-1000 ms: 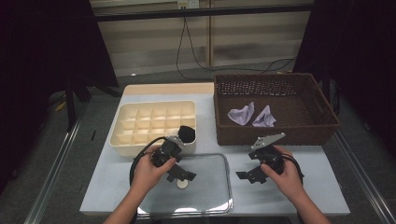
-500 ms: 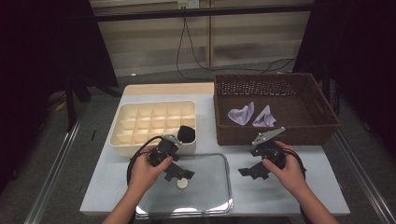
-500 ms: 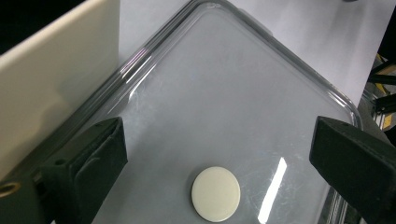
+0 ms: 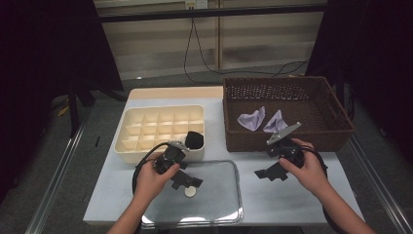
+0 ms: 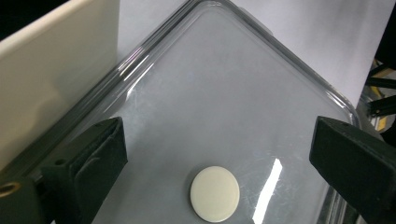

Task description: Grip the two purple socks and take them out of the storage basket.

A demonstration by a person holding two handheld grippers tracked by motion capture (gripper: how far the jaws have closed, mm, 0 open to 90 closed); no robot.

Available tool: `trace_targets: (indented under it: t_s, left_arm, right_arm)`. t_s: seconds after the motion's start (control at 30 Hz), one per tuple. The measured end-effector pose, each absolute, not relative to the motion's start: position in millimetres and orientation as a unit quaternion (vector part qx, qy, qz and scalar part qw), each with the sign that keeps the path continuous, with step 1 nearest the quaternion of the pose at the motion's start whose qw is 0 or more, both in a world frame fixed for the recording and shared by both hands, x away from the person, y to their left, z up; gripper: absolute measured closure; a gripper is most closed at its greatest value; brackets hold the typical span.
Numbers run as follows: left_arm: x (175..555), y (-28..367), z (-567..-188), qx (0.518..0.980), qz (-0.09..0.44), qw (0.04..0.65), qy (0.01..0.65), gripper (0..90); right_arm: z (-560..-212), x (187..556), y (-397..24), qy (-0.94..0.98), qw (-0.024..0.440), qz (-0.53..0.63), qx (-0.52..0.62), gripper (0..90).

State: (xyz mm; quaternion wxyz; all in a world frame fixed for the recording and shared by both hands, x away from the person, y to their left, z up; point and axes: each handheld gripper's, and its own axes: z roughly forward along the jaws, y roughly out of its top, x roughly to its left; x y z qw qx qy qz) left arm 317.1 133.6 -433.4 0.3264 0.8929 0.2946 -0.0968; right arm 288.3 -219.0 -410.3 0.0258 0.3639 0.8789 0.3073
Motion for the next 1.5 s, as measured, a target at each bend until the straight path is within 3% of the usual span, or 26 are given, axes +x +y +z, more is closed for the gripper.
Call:
trace_targets:
  t_s: [1.5]
  left_arm:
    - [317.5, 133.6, -433.3, 0.903, -0.097, 0.313, 0.277, 4.1]
  right_arm:
    - [-331.1, 332.6, -249.2, 0.884, 0.025, 0.254, 0.392, 6.6]
